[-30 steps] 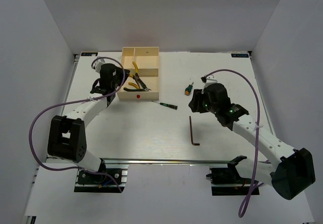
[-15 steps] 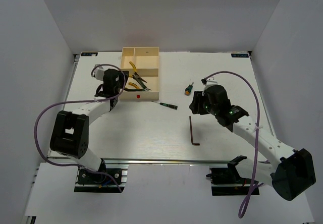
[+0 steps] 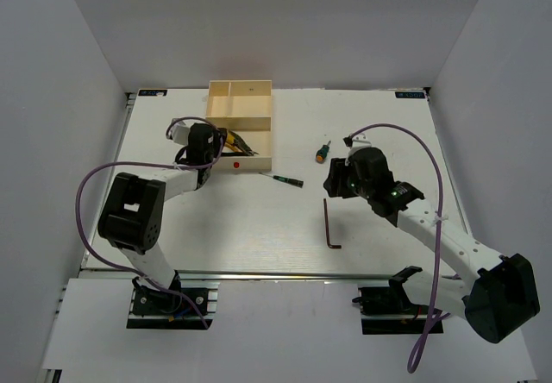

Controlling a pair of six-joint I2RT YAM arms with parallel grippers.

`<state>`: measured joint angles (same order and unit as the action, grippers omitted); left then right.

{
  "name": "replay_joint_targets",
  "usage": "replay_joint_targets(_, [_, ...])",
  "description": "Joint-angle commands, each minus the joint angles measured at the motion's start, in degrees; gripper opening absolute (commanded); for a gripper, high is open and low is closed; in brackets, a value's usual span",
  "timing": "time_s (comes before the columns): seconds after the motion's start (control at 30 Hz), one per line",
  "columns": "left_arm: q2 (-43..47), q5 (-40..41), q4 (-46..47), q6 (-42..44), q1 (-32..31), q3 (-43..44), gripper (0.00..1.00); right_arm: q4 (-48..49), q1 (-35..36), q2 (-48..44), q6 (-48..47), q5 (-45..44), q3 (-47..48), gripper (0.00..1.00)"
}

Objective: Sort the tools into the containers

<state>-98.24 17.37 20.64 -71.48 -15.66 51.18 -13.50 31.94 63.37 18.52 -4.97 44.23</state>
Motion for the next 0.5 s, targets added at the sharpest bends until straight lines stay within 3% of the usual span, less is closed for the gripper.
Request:
replay_joint_targets(0.0, [1.6, 1.3, 2.7, -0.5, -0.5, 1.9, 0.47, 1.3, -0.1, -0.8, -1.0, -1.1, -0.5, 0.57])
replay_joint_targets(0.3, [7.3, 0.5, -2.7, 7.6, -1.7, 3.4, 0.79, -1.8, 0.0, 0.4, 0.5, -1.4, -0.3, 0.54])
replay_joint_targets(0.47, [9.6, -3.9, -15.2, 21.4, -2.9, 10.9, 0.89, -5.0, 0.2, 2.7, 2.1, -2.0, 0.0, 0.47])
